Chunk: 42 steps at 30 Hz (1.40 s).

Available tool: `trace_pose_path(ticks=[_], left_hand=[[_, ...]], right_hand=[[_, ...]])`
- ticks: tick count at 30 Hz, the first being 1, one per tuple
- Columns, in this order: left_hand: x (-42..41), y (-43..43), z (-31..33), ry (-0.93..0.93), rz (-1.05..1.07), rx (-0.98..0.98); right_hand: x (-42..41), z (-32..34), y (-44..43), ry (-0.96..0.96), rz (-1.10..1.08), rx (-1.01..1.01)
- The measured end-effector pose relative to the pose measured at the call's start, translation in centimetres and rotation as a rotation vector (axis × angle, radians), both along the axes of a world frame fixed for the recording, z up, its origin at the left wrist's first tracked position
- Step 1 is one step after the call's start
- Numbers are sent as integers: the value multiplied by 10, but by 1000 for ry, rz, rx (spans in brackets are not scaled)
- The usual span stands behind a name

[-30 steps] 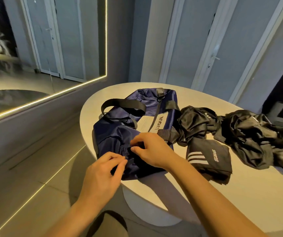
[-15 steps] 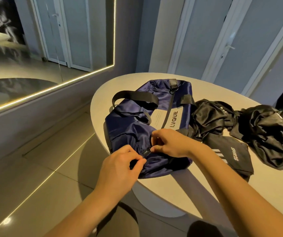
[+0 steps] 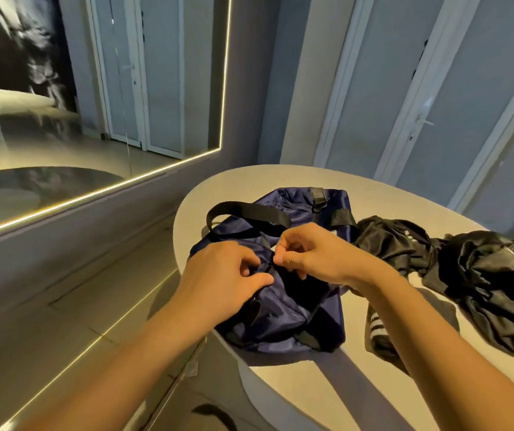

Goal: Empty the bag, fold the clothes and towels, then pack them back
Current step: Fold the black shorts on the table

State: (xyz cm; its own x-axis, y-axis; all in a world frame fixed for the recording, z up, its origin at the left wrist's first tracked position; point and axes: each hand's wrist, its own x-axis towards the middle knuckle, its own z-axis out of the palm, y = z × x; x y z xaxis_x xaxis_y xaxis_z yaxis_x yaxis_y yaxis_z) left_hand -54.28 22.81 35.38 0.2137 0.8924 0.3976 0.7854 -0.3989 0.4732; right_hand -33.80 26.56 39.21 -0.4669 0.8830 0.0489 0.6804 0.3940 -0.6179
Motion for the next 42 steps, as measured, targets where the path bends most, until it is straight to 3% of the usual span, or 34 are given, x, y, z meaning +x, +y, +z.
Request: trace_pose_path(ticks=[4,9,15,20,24,29,36,42], left_hand=[[5,8,-5,-114,-9,-133],[2,6,-7,-185,-2,-128],[-1,16,15,7,-71,-301],[32,53,54,34,68,-123],[53,91,55,0,48,-194],[50,96,39,-134,8,-135],[52,88,12,-274,-44,-46],[55,87,7,-316,-70,-12]], right_hand=[[-1,6,5,-35,35,13],[16,11,29,-62,-88,96],[32,15,56,13,-258,166],[22,29,69,115,-267,78],[24,35,75,136,-244,51],[40,40,98,-27,-310,147],[68,35,163,-226,-584,353],[79,44,194,-249,-744,469]])
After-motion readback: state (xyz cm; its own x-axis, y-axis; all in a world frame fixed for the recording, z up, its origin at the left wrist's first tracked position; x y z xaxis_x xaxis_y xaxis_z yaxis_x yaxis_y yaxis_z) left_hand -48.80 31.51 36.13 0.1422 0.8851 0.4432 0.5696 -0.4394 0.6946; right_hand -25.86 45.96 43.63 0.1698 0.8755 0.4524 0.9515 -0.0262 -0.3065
